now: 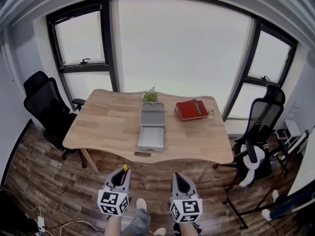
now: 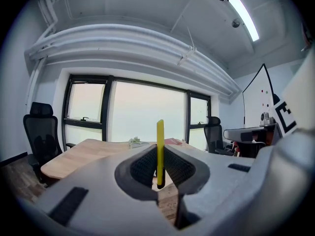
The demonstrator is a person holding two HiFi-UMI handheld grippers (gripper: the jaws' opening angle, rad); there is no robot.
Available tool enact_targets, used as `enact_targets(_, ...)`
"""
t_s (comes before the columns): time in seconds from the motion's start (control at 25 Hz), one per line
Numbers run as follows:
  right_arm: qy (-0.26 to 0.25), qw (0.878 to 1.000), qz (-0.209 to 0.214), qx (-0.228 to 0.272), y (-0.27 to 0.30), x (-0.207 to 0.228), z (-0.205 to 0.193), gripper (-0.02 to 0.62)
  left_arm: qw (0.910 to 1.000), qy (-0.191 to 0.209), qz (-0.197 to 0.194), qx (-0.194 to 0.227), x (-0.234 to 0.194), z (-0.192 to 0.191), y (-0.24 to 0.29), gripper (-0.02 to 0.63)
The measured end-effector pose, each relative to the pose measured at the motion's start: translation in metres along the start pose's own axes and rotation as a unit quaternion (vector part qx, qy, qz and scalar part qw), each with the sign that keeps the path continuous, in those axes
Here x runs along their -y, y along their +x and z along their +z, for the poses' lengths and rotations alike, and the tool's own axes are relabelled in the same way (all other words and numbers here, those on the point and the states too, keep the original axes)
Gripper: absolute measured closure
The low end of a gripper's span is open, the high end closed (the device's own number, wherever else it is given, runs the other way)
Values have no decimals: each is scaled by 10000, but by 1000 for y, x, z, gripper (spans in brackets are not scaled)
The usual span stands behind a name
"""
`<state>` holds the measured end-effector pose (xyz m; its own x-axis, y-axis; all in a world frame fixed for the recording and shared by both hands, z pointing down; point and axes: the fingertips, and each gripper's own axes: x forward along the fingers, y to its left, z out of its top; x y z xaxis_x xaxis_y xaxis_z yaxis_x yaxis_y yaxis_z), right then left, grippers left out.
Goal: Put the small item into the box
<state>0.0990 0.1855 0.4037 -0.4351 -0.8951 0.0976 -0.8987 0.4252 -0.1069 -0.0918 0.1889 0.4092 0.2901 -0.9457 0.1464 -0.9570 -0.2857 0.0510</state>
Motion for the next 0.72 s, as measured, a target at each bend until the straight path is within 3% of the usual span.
enact_targets(0.32,57,9995,-199,-252,86,35,-18,592,9994,-132,-271,-169,-34,-14,101,567)
enact_targets(0.72,-21,9974,-585,-410,227,72,-11,592,9967,-143,-769,-223,-90,3,238,567)
